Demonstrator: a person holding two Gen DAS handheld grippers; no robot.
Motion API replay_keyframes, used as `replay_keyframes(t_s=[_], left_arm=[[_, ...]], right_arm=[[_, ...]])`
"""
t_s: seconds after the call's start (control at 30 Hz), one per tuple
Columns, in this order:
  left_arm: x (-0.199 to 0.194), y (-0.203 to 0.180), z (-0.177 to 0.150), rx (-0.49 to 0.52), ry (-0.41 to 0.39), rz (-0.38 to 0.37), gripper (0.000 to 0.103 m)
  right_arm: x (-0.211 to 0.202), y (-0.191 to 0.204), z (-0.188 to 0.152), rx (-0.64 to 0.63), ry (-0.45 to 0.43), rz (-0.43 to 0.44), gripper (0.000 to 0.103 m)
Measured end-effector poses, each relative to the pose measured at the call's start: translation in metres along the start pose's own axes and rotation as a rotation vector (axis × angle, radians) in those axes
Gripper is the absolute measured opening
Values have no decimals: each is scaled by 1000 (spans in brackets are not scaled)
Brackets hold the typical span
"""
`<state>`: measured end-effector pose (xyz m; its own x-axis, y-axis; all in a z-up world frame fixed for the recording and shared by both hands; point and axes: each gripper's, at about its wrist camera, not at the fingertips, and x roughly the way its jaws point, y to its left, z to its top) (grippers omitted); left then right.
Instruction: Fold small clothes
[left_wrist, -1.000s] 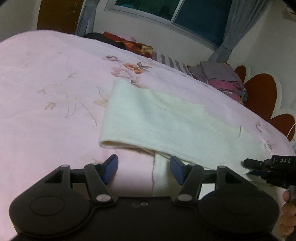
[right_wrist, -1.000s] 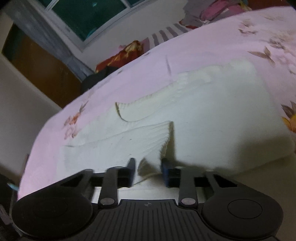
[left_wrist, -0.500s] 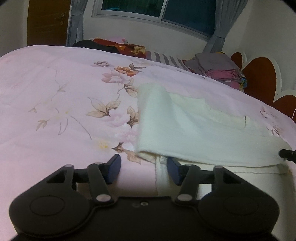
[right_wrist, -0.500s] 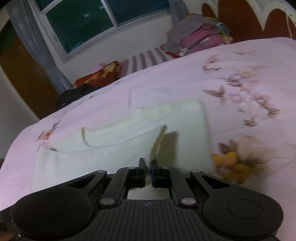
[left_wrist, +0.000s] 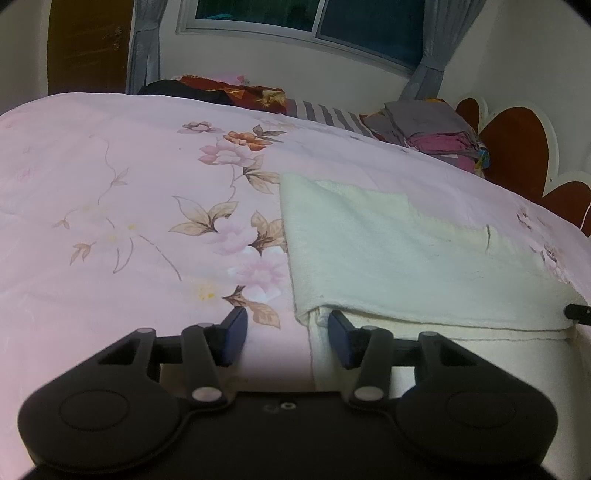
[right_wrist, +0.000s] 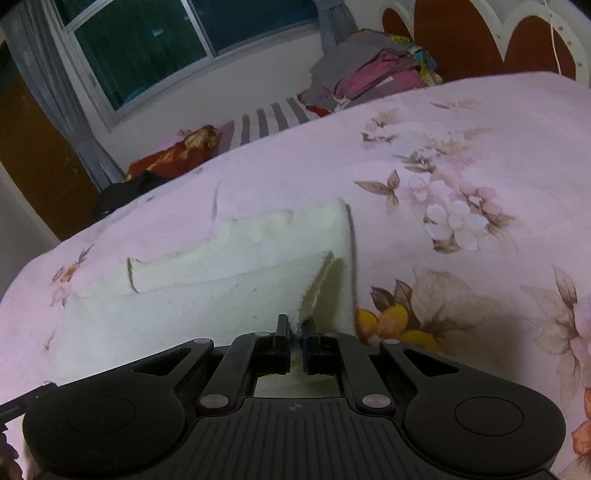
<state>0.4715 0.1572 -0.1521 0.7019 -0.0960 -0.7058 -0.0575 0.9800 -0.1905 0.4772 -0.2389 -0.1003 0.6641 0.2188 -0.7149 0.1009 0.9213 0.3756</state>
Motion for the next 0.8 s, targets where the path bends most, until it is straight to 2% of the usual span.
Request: replay_keyframes(t_s=[0.27,0.33,0.57,0.67,0.73,0.8], left_arm=[[0,-1,1,13,6,6,47],[0,-2,1,17,7,8,47],[1,-2,2,22,14,6,47],[1,-2,1,18,13,6,47],[1,0,2,6,12,0,47],[1,2,2,1,12,-6,47]], right_arm=[[0,-5,-1,-30,-26,-2,5],[4,-6,-2,-40,-16,-28,5],[2,-11,1,-21,-40,-16,5],[3,-13,1,-25,-36,-44,5],[2,-19,2,14,-33,-22,5],[2,-18,2,1,-30,-22,5]])
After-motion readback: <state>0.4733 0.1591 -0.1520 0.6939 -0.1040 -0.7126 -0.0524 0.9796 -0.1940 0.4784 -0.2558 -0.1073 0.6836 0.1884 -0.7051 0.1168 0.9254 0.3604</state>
